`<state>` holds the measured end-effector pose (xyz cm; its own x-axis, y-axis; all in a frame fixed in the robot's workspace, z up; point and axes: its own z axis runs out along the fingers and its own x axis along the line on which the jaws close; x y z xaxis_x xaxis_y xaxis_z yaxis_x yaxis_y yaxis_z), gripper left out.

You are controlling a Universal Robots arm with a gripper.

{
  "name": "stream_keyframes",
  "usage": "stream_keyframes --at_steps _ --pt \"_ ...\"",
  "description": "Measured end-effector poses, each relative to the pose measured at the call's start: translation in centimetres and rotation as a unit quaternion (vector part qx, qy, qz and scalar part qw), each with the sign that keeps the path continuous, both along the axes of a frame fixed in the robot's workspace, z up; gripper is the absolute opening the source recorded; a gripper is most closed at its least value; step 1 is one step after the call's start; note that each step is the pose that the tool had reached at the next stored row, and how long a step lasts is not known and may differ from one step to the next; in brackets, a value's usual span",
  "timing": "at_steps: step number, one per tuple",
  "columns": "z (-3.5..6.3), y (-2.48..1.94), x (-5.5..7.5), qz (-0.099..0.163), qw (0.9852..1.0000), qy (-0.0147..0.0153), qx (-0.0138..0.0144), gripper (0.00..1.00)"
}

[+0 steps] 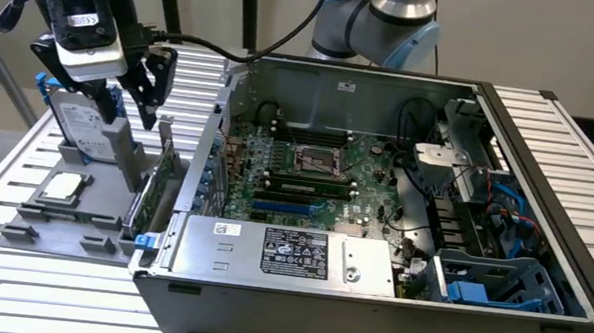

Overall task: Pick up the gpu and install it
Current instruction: 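Pick up the gpu and move the gpu toward the slot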

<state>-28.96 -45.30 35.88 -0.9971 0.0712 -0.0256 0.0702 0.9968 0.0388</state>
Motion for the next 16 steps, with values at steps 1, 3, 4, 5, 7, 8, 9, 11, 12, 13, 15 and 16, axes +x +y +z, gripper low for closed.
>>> stream_keyframes --at_steps 1,3,4,5,7,8,9,11,12,13,15,16 --pt "-0.18 -0.01 0.0 0.0 1.0 0.0 0.0 1.0" --pt "-0.55 -0.02 0.0 0.0 1.0 0.0 0.0 1.0" --pt "-0.73 -0.03 0.0 0.0 1.0 0.0 0.0 1.0" --pt "-0.9 -0.04 0.0 0.0 1.0 0.0 0.0 1.0" --pt "-1.27 -0.06 0.0 0.0 1.0 0.0 0.0 1.0" --pt "-1.46 -0.07 0.0 0.0 1.0 0.0 0.0001 1.0" --pt "-1.63 -0.08 0.0 0.0 1.0 0.0 0.0 1.0" --pt "-2.0 -0.1 0.0 0.0 1.0 0.0 0.0 1.0" --pt "-2.18 -0.1 0.0 0.0 1.0 0.0 0.0 1.0" --pt "-2.36 -0.11 0.0 0.0 1.0 0.0 0.0 1.0" --pt "-2.72 -0.13 0.0 0.0 1.0 0.0 0.0 1.0" --pt "-2.9 -0.14 0.0 0.0 1.0 0.0 0.0 1.0"
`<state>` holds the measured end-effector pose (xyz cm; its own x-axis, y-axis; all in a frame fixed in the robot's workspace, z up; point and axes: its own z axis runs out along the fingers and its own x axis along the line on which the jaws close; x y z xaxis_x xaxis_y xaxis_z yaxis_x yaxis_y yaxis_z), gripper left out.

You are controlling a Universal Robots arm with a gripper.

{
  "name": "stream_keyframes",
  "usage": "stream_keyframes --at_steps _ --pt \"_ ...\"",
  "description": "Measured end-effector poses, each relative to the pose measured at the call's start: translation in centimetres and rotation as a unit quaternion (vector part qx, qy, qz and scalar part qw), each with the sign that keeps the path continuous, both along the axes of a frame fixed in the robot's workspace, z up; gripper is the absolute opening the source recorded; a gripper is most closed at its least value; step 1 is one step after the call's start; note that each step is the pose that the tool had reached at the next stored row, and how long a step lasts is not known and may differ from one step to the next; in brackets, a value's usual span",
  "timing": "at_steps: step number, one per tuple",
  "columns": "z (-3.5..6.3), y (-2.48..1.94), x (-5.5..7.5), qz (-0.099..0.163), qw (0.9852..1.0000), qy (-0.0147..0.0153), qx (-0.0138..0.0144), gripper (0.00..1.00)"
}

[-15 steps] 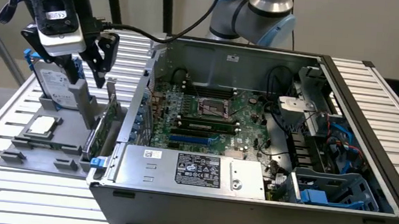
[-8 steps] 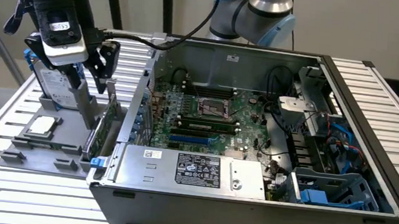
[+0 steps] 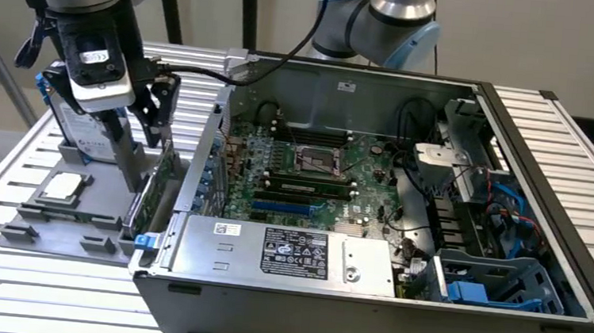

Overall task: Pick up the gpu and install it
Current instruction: 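Pick up the gpu and move the gpu toward the slot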

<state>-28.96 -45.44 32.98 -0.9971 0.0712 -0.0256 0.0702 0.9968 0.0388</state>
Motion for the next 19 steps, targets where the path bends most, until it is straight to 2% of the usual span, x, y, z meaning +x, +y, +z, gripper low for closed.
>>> stream_keyframes --at_steps 19 --pt "-3.47 -0.09 0.0 0.0 1.0 0.0 0.0 1.0"
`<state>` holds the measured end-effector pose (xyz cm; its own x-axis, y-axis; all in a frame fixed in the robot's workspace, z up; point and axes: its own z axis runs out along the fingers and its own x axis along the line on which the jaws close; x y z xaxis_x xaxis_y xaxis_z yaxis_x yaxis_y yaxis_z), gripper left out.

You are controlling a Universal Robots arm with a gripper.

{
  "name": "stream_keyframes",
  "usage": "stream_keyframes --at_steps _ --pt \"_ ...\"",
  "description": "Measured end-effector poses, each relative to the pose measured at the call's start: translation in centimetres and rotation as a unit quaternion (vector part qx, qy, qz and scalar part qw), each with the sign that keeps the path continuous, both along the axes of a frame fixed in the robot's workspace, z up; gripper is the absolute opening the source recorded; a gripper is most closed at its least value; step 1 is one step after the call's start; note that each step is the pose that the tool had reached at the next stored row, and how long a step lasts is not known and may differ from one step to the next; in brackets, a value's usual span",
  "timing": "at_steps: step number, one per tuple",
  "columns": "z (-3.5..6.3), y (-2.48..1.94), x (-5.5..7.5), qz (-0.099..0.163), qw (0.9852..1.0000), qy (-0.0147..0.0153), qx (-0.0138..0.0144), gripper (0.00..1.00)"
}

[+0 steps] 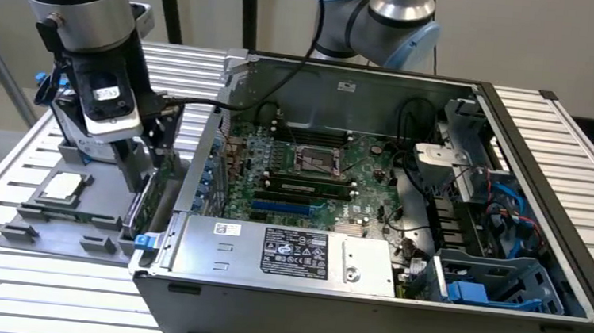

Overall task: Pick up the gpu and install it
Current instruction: 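Pick up the gpu and move the gpu toward the slot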

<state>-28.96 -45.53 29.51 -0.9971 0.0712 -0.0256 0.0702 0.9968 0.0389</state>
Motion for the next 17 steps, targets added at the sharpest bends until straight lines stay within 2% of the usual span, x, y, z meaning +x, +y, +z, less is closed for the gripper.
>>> stream_keyframes --at_steps 17 --pt "-3.08 -0.01 -0.5 -0.002 1.0 0.0 -0.0001 1.0"
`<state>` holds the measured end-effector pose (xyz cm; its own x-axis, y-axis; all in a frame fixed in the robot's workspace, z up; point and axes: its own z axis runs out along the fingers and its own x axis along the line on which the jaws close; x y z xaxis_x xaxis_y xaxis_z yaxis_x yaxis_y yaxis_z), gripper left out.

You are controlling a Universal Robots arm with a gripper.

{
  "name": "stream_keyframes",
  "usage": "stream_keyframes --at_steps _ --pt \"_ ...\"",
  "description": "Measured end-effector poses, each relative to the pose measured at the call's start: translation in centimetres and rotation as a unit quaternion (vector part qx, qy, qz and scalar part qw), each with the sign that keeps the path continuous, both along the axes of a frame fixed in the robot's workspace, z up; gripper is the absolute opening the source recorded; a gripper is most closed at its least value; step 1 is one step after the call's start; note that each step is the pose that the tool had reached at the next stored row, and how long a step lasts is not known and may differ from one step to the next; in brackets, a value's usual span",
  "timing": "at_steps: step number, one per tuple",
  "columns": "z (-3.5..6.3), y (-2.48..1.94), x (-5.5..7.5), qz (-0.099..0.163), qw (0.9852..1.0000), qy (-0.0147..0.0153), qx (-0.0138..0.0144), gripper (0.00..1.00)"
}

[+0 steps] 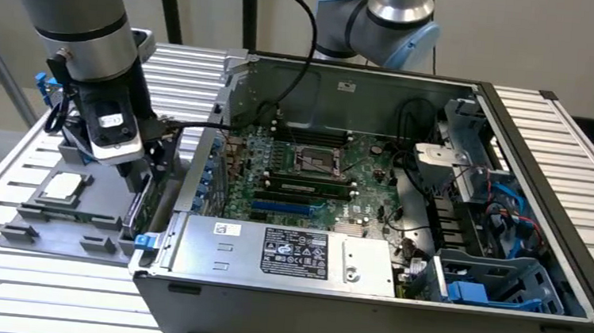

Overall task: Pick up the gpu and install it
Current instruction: 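Pick up the gpu and move the gpu toward the slot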

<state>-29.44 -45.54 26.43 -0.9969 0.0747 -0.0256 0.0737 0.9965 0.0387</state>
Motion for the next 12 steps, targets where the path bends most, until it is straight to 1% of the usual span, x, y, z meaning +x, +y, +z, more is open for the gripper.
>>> stream_keyframes --at_steps 12 --pt "-2.19 0.01 0.0 -0.006 1.0 -0.0002 0.0 1.0"
